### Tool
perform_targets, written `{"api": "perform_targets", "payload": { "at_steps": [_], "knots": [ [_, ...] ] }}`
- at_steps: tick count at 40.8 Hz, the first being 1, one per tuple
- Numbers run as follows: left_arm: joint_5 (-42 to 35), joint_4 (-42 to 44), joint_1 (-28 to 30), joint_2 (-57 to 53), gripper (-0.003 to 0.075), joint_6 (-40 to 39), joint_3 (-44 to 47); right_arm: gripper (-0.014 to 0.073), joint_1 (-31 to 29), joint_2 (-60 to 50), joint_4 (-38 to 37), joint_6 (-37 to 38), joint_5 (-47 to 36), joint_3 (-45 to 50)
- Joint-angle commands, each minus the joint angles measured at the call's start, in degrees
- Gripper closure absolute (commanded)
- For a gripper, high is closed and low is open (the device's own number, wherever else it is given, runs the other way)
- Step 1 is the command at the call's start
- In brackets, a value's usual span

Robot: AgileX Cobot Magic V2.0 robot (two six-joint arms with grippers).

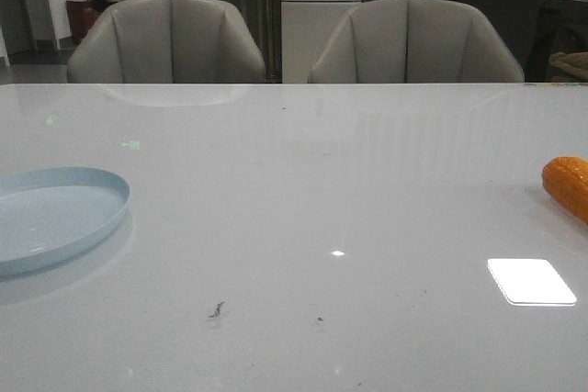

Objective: Place corn on plate with both arms

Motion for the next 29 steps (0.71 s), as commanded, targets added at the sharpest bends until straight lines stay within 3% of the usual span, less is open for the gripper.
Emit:
{"api": "perform_targets", "payload": {
  "at_steps": [1,29],
  "knots": [
    [-4.6,-0.1,-0.3,-1.1,0.0627,-0.2,2.1,0.0537,-0.3,-1.4,0.4,-0.4,-4.9,-1.4],
    [-8.0,-0.1,-0.3,-1.1,0.0627,-0.2,2.1,0.0537,-0.3,-1.4,0.4,-0.4,-5.8,-1.4]
  ]
}}
